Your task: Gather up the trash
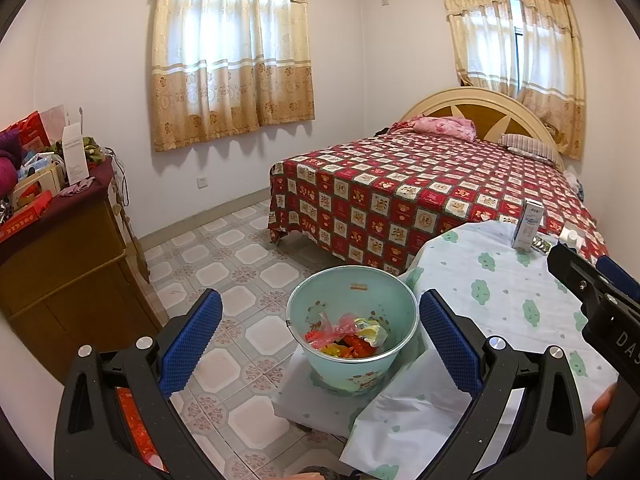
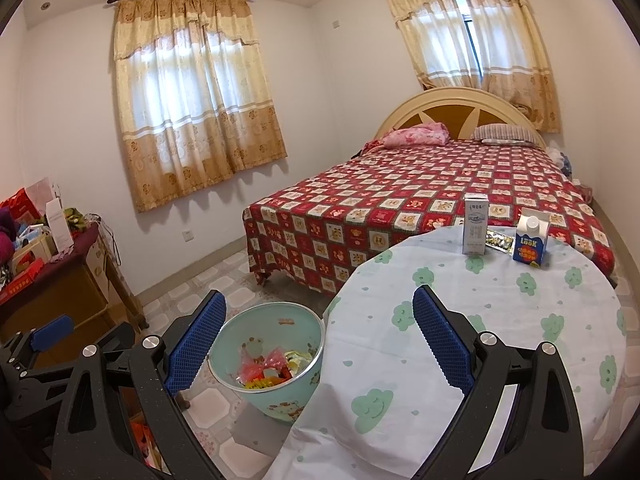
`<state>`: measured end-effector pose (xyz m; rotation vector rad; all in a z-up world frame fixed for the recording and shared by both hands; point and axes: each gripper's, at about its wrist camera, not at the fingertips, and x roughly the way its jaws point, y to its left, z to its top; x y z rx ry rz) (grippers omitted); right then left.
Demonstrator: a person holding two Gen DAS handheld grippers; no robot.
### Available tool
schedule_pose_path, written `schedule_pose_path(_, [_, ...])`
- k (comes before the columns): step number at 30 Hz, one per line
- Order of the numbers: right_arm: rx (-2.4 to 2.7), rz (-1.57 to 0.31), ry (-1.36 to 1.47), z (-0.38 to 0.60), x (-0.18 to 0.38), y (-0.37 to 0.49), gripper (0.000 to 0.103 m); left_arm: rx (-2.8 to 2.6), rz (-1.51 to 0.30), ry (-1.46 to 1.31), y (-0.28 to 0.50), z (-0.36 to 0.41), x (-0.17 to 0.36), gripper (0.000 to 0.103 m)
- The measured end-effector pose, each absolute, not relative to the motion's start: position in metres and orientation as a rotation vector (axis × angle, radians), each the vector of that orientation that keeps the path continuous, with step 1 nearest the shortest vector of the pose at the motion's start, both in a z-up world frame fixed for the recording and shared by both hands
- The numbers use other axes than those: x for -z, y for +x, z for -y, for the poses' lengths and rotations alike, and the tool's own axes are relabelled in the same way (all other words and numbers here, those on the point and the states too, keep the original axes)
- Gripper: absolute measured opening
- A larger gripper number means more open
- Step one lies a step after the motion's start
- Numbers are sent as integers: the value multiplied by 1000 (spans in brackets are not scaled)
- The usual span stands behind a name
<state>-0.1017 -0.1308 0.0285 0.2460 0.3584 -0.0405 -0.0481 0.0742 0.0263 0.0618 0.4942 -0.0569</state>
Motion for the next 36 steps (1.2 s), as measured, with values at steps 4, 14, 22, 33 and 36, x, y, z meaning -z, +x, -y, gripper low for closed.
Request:
schedule_pose_path(4, [42, -357, 247, 132, -28, -102, 93, 56, -493, 62, -48, -74, -26, 97])
schedule_pose_path(14, [52, -358, 252, 135, -28, -104, 93, 57, -498, 56, -47, -73, -26, 97])
schedule_pose_path(22, [56, -353, 259, 138, -26, -106, 93, 52, -490, 61, -48, -67, -25, 97])
schedule_pose_path(33, [61, -357, 264, 140, -25, -106, 93, 39, -475, 58, -47, -66, -28, 97])
schedule_pose_path(36, [63, -355, 265, 140, -26, -106, 93, 38, -474, 57, -46, -66, -28, 97])
